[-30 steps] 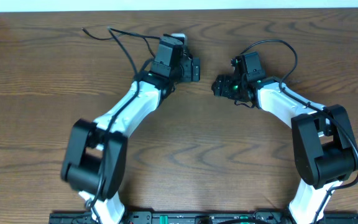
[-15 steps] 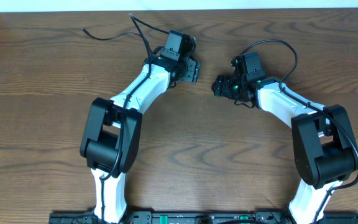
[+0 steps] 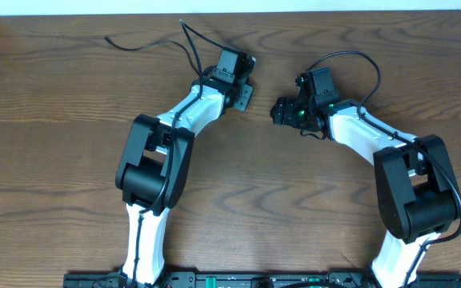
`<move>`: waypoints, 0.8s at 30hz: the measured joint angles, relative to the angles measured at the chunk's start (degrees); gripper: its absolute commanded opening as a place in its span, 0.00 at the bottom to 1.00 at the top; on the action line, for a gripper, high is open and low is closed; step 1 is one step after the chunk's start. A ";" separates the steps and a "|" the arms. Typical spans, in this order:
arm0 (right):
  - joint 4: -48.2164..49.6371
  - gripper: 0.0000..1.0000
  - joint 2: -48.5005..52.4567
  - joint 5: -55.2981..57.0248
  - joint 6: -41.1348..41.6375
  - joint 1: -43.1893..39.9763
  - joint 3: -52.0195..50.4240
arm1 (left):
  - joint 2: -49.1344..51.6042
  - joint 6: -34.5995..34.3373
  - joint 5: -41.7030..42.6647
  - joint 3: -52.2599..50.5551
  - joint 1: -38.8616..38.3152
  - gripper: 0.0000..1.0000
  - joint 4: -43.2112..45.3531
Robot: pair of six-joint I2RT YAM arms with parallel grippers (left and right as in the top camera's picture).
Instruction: Untangle cables
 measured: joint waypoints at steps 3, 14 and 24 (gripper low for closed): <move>0.00 0.76 0.00 0.02 0.00 0.00 0.02 | 0.17 0.09 0.00 0.00 0.00 0.19 0.09; 0.04 0.64 0.00 0.11 -0.11 0.00 0.00 | -1.86 -5.92 1.05 0.55 -0.07 0.08 -7.45; 12.33 0.66 0.00 -19.78 -3.45 -2.99 -0.17 | -17.77 -20.96 20.17 0.28 2.78 0.07 -13.90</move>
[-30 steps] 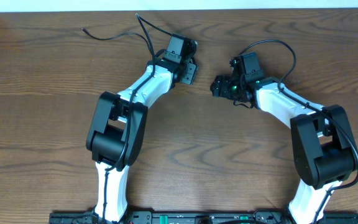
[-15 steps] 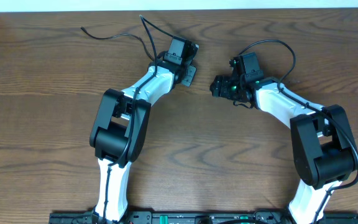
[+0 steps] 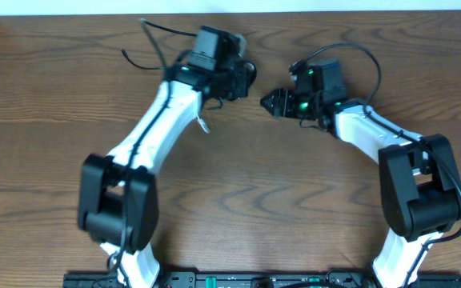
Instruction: Untangle cables
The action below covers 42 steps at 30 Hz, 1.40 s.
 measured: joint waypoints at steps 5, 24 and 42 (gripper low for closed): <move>10.67 0.67 0.00 -17.57 -0.33 -5.44 -0.09 | -1.70 -7.28 11.06 0.11 4.04 0.07 -0.92; 26.73 0.61 -0.13 -33.77 17.66 -8.13 -0.13 | -1.57 -18.80 25.03 0.09 5.81 0.07 -4.02; 13.14 0.55 -0.13 -18.03 22.01 -0.92 -0.13 | -1.57 -7.89 8.02 -0.20 0.04 0.08 -10.23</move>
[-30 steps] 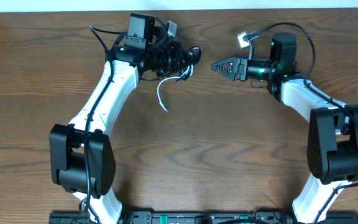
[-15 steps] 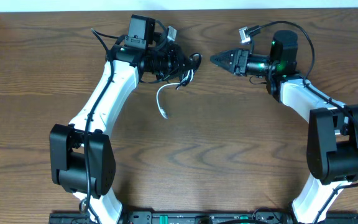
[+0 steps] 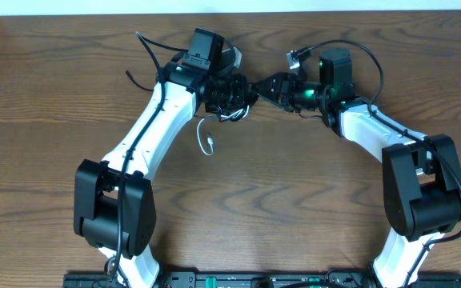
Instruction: Untangle cables
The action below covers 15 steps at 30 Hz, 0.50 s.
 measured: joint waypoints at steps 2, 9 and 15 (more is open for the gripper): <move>-3.17 0.54 0.00 1.73 -0.39 0.00 0.00 | 0.00 0.26 -1.14 0.00 -0.04 0.07 0.09; -8.04 0.50 0.00 6.91 -1.81 0.52 0.00 | 0.00 0.42 -2.67 -0.02 -0.04 0.08 0.00; -8.02 0.49 0.00 8.17 -2.60 1.11 0.00 | 0.00 0.42 -2.89 -0.02 -0.04 0.07 -0.15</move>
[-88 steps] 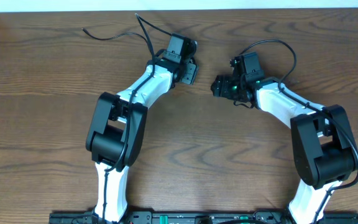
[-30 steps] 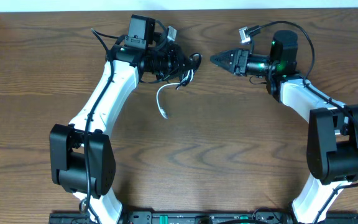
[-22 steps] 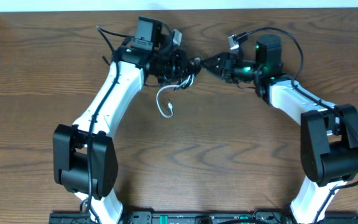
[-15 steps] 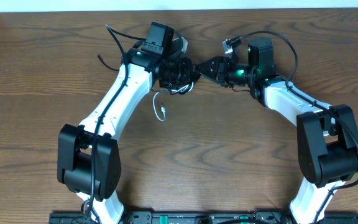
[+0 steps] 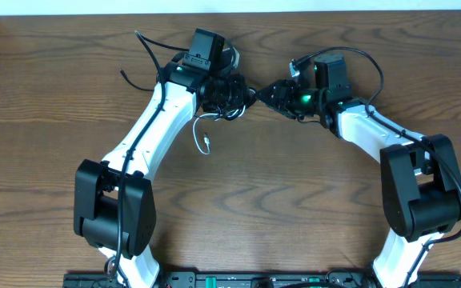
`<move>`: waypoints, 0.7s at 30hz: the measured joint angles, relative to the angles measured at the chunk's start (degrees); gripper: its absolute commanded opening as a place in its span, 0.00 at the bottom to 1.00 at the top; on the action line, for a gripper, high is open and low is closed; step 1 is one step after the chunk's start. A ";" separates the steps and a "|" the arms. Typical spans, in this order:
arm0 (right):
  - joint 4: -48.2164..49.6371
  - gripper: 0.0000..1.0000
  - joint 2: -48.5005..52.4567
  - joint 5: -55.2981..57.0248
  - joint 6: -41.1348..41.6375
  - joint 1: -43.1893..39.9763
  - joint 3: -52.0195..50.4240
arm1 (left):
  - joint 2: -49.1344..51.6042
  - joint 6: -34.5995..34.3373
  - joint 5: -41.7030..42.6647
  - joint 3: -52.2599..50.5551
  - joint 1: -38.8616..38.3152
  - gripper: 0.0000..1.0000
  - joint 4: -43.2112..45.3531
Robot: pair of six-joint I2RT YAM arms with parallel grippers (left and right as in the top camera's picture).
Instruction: Untangle cables
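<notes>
A tangle of cables (image 5: 224, 102) hangs at my left gripper (image 5: 242, 94), which is shut on it near the back middle of the table. A thin white cable (image 5: 203, 136) dangles from the tangle, ending in a small plug. A black cable (image 5: 146, 48) trails off to the back left behind the left wrist. My right gripper (image 5: 264, 94) points left, its fingers drawn to a point and shut on the tangle's right side, tip to tip with the left gripper.
The wooden table (image 5: 294, 200) runs to a white wall strip at the back. The right arm's own black cable (image 5: 370, 64) loops over its wrist. Both arm bases stand at the front edge.
Both grippers, still joined at the tangle, sit slightly nearer the front. The white cable's plug end has swung a little to the left.
At first the left arm was folded, its gripper holding cable with black strands trailing left, and the right gripper stood apart. Then the left arm was stretched back with white cable hanging below, a gap between the grippers. Then the right gripper met the tangle, and stays there.
</notes>
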 measured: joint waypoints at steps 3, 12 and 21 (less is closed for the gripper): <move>0.02 0.49 0.00 0.39 -0.09 0.33 0.00 | 0.00 0.00 -0.02 0.00 0.00 0.07 -0.02; -4.04 0.36 0.00 5.73 -0.39 3.41 0.00 | 0.00 0.02 -1.68 0.00 -2.01 0.07 0.07; -9.01 0.01 0.00 8.96 -2.23 3.74 -0.02 | 0.00 -1.22 -3.85 0.00 -2.43 0.07 2.27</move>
